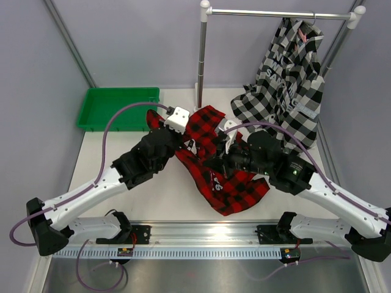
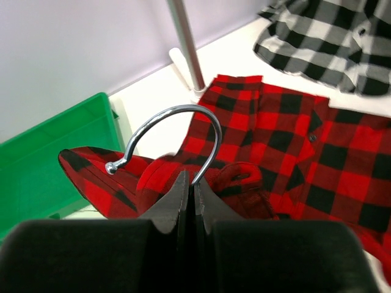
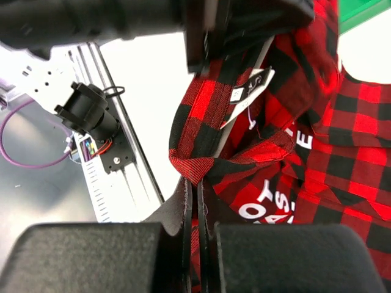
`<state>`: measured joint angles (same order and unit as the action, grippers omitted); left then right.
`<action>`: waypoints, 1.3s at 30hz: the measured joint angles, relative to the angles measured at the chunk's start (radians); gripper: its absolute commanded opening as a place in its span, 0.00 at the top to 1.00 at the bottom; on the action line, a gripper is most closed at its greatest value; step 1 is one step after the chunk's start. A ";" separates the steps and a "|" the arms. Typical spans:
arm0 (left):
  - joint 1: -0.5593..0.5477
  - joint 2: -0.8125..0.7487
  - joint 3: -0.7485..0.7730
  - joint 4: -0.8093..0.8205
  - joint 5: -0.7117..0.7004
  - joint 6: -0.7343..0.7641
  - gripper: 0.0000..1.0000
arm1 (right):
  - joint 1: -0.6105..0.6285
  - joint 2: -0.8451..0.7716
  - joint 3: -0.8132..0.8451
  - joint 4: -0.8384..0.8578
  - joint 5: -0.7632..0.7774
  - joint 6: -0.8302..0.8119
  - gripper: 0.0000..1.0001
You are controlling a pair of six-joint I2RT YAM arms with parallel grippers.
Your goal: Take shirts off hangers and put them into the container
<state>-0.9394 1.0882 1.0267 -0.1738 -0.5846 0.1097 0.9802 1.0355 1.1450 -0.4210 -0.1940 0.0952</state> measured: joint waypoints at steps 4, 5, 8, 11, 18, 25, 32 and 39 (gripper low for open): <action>0.018 0.043 0.063 -0.018 -0.039 -0.041 1.00 | 0.003 -0.064 -0.023 -0.014 0.034 0.010 1.00; 0.019 0.055 0.076 -0.017 -0.050 -0.048 1.00 | 0.003 -0.075 -0.027 -0.015 0.040 0.011 1.00; 0.019 0.095 0.121 -0.021 -0.087 -0.064 1.00 | 0.006 -0.101 -0.042 -0.020 0.056 0.018 1.00; 0.020 0.139 0.169 -0.021 -0.121 -0.071 1.00 | 0.007 -0.116 -0.054 -0.019 0.074 0.021 1.00; 0.031 0.191 0.227 -0.020 -0.172 -0.098 1.00 | 0.007 -0.164 -0.079 -0.025 0.113 0.025 1.00; 0.035 0.203 0.250 -0.020 -0.170 -0.138 1.00 | 0.007 -0.199 -0.118 -0.016 0.136 0.034 1.00; 0.054 0.197 0.249 -0.042 -0.129 -0.194 1.00 | 0.007 -0.206 -0.216 0.044 0.136 0.068 0.98; 0.098 0.125 0.202 -0.063 -0.083 -0.208 1.00 | 0.023 -0.195 -0.259 0.021 0.076 0.114 0.52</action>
<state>-0.8410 1.2133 1.2285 -0.2363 -0.6678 -0.0978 1.0031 0.8402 0.8856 -0.3996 -0.1181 0.2089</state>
